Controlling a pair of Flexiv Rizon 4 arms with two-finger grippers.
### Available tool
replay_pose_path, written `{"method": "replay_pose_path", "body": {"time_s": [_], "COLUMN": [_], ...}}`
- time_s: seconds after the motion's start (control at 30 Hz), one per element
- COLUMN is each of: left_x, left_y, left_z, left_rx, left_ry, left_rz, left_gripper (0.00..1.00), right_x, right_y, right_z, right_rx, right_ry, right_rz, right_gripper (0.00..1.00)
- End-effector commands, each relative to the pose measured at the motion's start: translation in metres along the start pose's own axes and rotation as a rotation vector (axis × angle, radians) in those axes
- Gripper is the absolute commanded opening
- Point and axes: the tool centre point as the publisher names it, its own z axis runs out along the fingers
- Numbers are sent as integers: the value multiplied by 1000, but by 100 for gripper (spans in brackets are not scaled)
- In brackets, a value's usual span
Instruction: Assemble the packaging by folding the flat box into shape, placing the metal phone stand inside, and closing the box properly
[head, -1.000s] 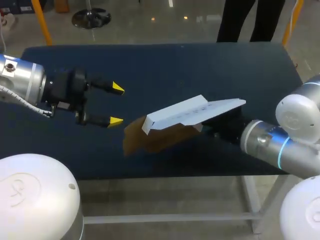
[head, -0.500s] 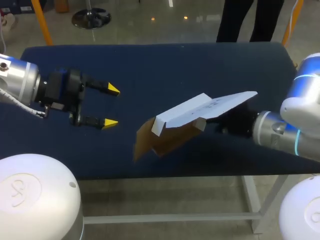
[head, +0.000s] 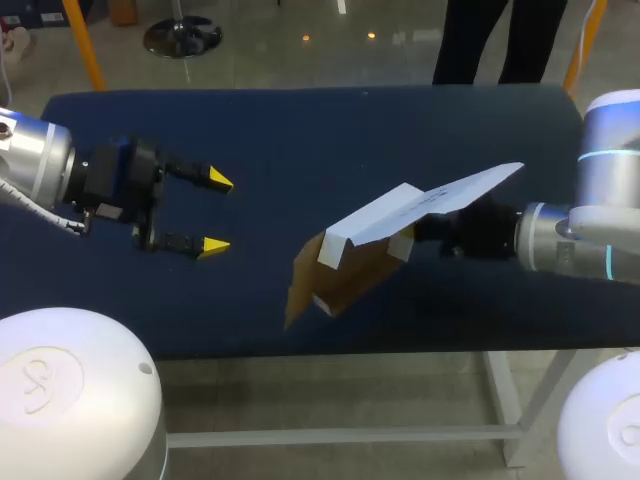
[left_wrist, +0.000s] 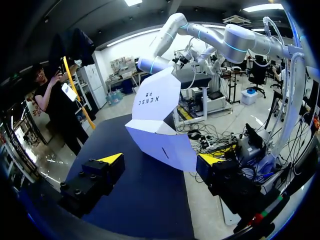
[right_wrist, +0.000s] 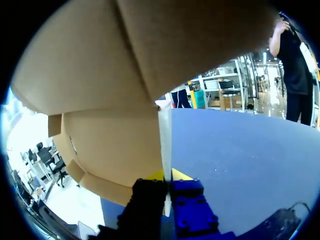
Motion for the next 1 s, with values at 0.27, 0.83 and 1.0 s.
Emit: {"method": "replay_pose_path", "body": {"time_s": [0.27,0.83,1.0], "left_x": [-7,-13,-13], "left_y": [1,6,6], "left_z": [-6,-13,-13], "left_rx": [-30,-72,-72], "left_ry": [16,23,23], "left_rz": [-6,-47,-47], "left_gripper": [100,100,100], "right_x": [-9,-18,-18], "right_y": [7,7,7], "right_z": [-1,-1,-1], "right_rx": [131,252,252], "right_ry": [123,109,109], "right_rz": [89,217,217], "right_gripper": [0,0,0]}}
